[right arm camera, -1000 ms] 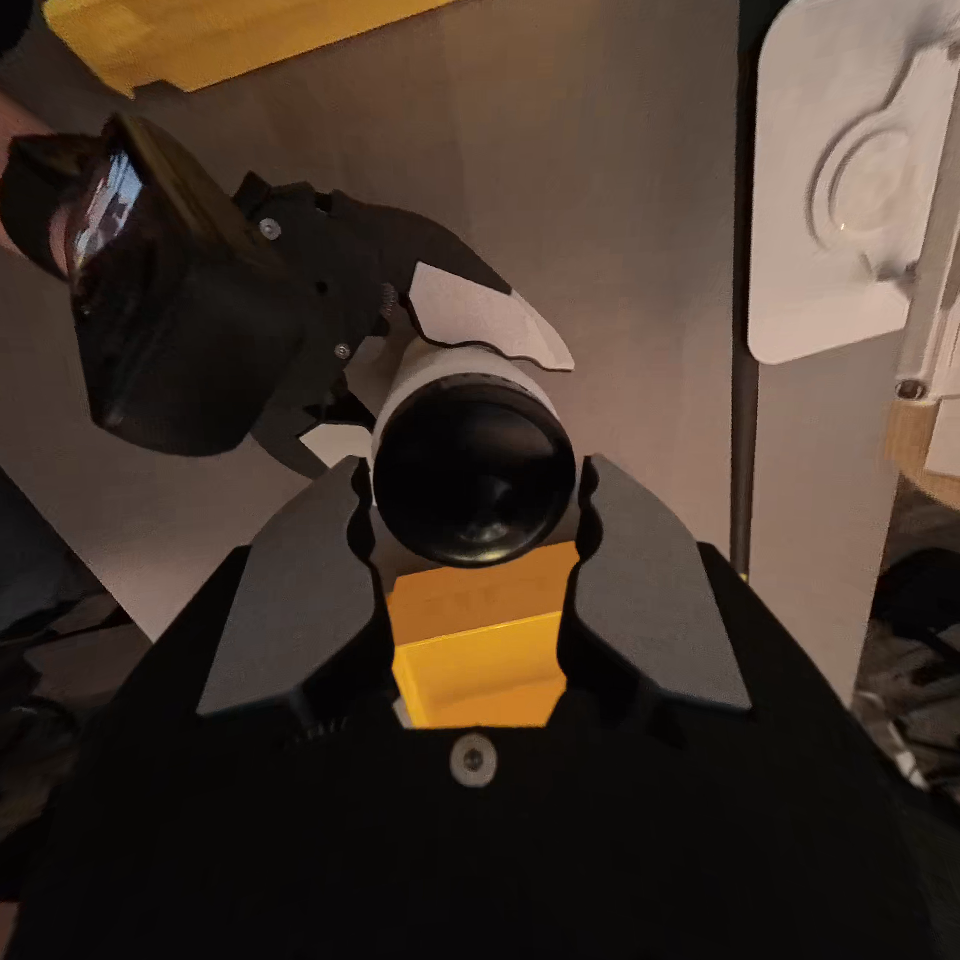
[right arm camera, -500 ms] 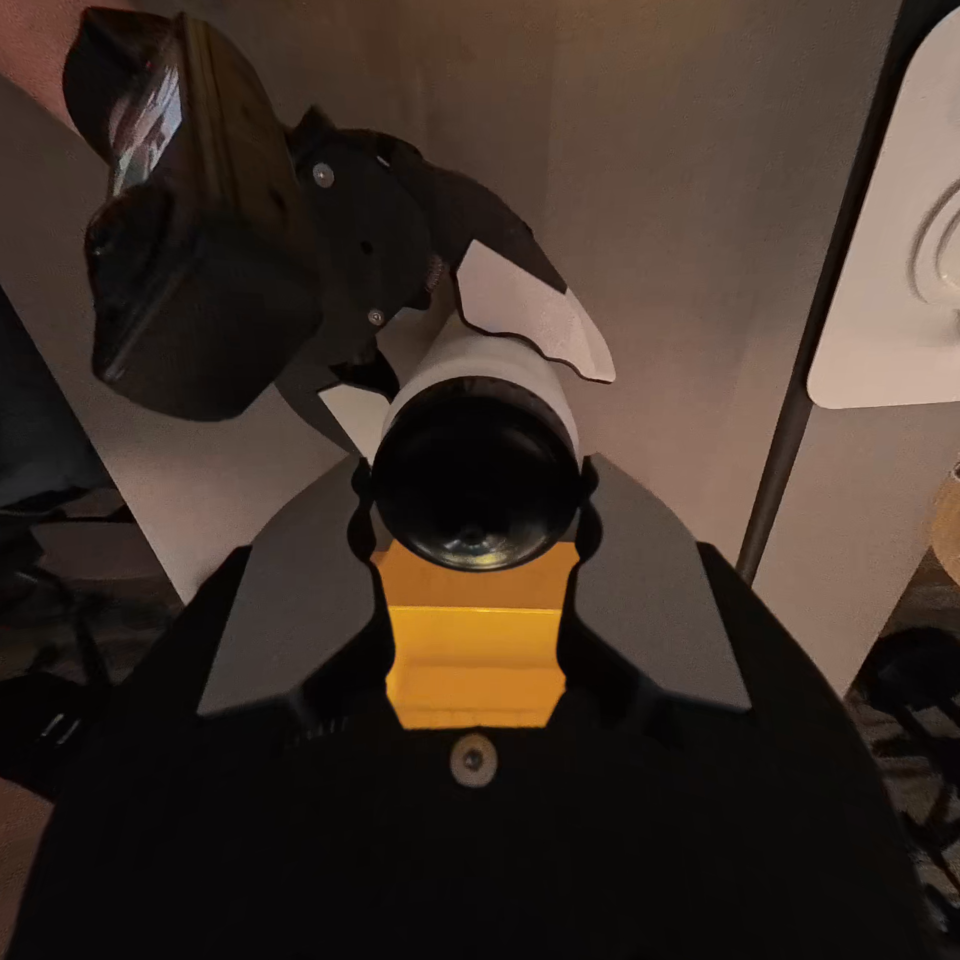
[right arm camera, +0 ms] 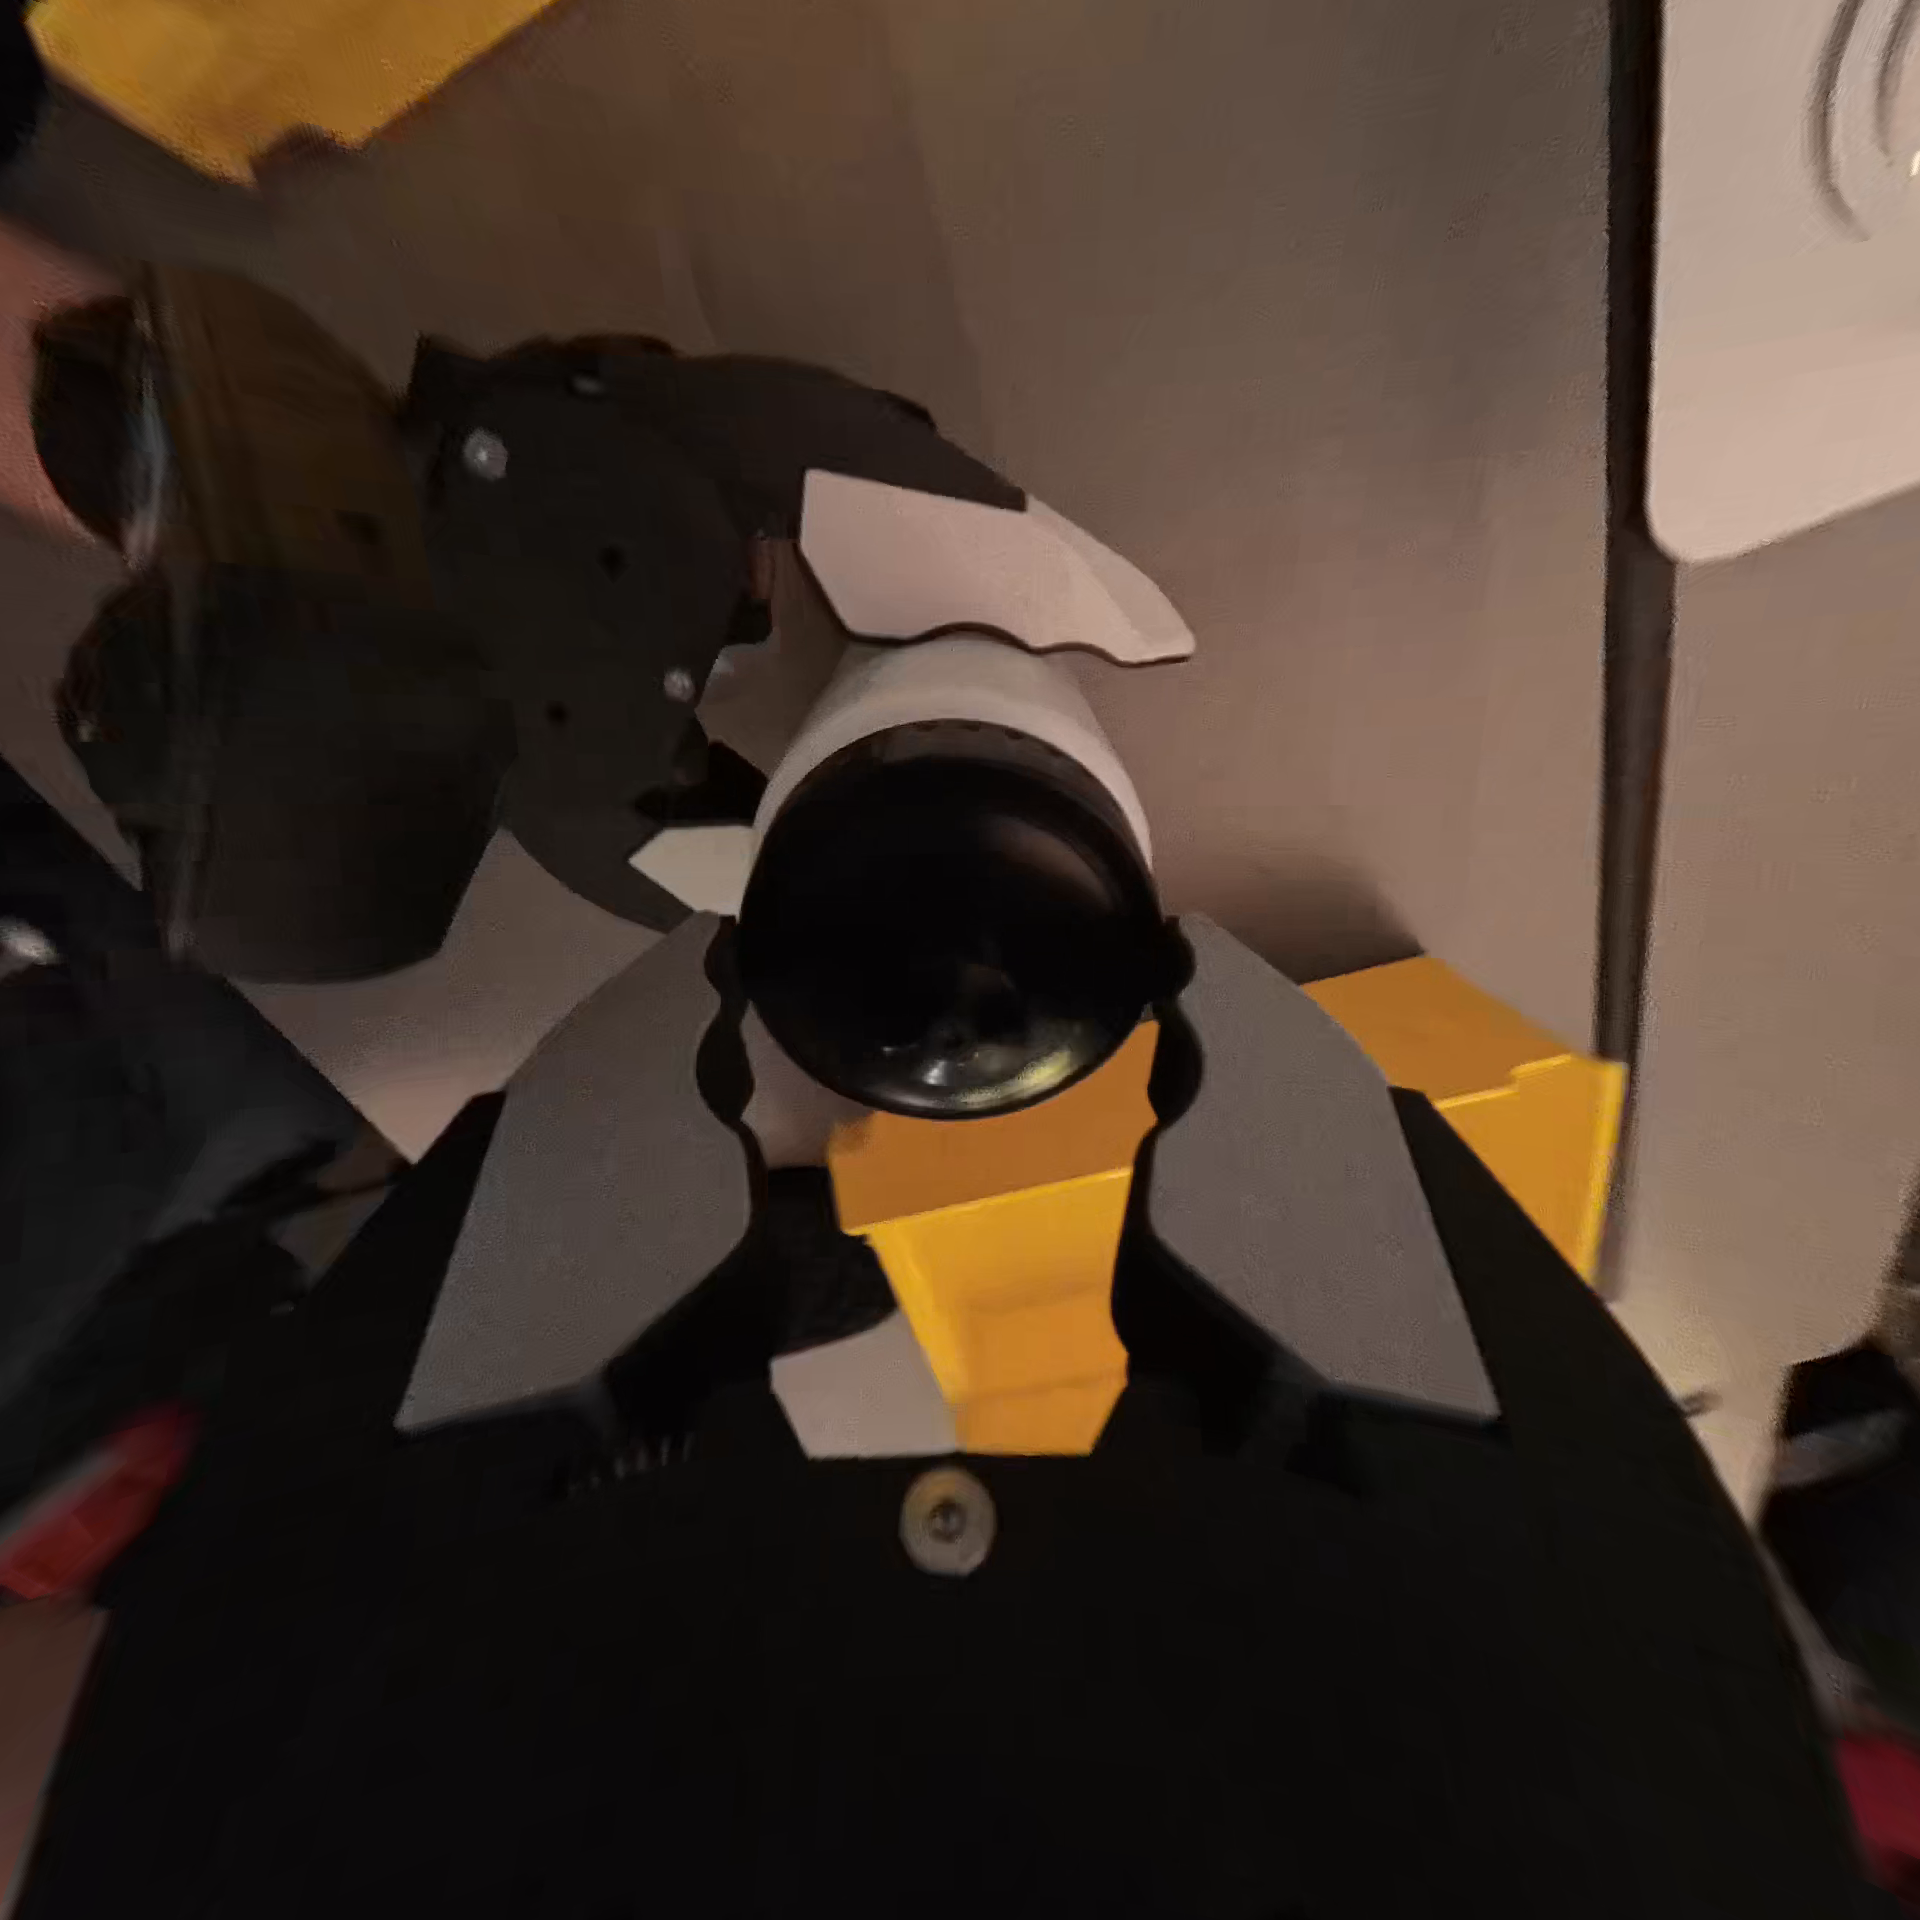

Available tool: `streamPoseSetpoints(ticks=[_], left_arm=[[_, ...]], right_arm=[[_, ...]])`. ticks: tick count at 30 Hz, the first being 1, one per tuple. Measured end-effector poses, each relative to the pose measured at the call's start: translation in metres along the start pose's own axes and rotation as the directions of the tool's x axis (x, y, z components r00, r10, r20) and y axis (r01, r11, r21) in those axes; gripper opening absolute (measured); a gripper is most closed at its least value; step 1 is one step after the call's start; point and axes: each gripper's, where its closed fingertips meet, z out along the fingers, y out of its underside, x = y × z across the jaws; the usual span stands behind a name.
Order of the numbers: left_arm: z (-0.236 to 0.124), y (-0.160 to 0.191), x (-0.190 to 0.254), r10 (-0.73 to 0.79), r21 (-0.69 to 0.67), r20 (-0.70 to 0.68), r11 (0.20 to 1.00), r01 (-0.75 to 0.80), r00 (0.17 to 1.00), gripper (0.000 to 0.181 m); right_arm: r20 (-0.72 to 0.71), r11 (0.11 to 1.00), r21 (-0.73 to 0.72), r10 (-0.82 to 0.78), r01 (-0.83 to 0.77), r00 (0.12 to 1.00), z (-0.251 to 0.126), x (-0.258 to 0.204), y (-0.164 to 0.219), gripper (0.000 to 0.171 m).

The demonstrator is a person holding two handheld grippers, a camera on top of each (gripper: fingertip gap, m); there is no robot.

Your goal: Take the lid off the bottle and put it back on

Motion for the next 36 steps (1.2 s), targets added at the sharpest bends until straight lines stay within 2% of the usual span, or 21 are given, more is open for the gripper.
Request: streamPoseSetpoints(ticks=[2, 3, 10, 15, 28, 32, 36], left_arm=[[0.000, 0.000, -0.001, -0.007, 0.000, -0.001, 1.000, 0.007, 1.000, 0.104], [0.000, 0.000, -0.001, -0.010, 0.000, -0.002, 1.000, 0.010, 1.000, 0.104], [0.000, 0.000, -0.002, -0.013, -0.002, -0.002, 1.000, 0.013, 1.000, 0.104], [0.000, 0.000, -0.001, -0.007, -0.002, 0.002, 1.000, 0.007, 1.000, 0.104], [0.000, 0.000, 0.001, 0.014, 0.002, -0.009, 1.000, -0.014, 1.000, 0.104], [0.000, -0.001, 0.008, 0.031, 0.020, -0.077, 0.999, -0.029, 0.997, 0.104], [-0.003, -0.006, 0.025, 0.042, 0.039, -0.194, 0.999, -0.035, 0.980, 0.103]], right_arm=[[-0.078, 0.953, -0.013, -0.302, 0.302, 0.950, 0.003, 0.005, 0.001, 0.078], [-0.105, 0.931, -0.004, -0.364, 0.365, 0.926, 0.004, 0.006, 0.000, 0.079], [-0.027, 0.971, 0.214, -0.098, 0.102, 0.995, -0.007, 0.004, -0.014, 0.083], [0.031, 0.980, 0.198, -0.021, 0.014, 0.999, 0.000, 0.001, -0.011, 0.080], [0.022, 0.976, 0.193, -0.105, 0.099, 0.994, 0.000, -0.001, -0.008, 0.077], [0.023, 0.957, 0.202, -0.219, 0.210, 0.976, -0.001, -0.004, -0.006, 0.077], [0.031, 0.886, 0.270, -0.400, 0.378, 0.916, -0.006, -0.012, 0.000, 0.077]])
